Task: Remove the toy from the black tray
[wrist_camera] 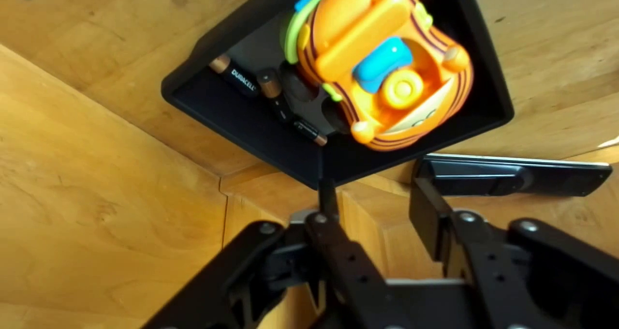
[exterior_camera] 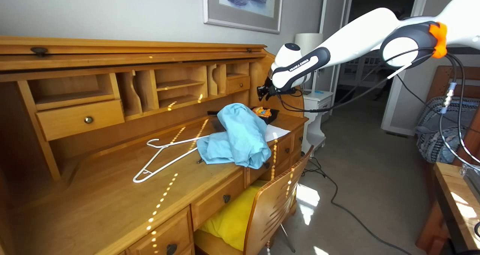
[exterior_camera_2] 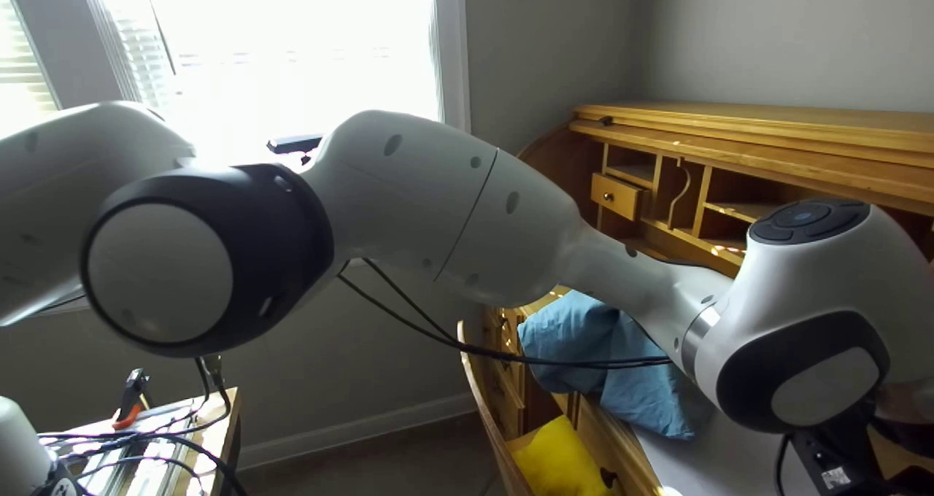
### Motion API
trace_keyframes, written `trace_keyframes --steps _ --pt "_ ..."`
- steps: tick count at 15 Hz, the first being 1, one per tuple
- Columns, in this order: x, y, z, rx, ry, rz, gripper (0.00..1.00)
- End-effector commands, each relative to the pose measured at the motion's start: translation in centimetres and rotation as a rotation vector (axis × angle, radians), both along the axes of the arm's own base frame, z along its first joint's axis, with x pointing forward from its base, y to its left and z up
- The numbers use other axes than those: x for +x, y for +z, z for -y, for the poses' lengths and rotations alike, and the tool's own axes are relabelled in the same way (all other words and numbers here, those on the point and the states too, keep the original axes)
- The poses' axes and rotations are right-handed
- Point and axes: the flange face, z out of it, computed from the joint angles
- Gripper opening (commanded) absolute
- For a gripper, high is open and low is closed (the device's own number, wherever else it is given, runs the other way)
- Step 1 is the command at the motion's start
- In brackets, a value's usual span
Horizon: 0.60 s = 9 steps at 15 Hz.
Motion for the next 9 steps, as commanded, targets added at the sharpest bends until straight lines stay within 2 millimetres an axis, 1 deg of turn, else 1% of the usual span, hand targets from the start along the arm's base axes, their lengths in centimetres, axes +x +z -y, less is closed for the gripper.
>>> trace_keyframes --steps 1,3,4,6,9 --pt "-0.4 -0.4 0.0 0.032 -0.020 -0.088 0.75" --pt "-0.6 -1.3 0.2 0.024 0.031 -0.148 0.88" --pt "-0.7 -1.5 0.3 0.010 0.045 -0.174 0.96" --pt "-0.8 -2.0 0.5 -0.022 0.085 -0.219 1.00" --pt "-0.9 -2.7 0.6 -0.061 0.145 -0.269 1.00"
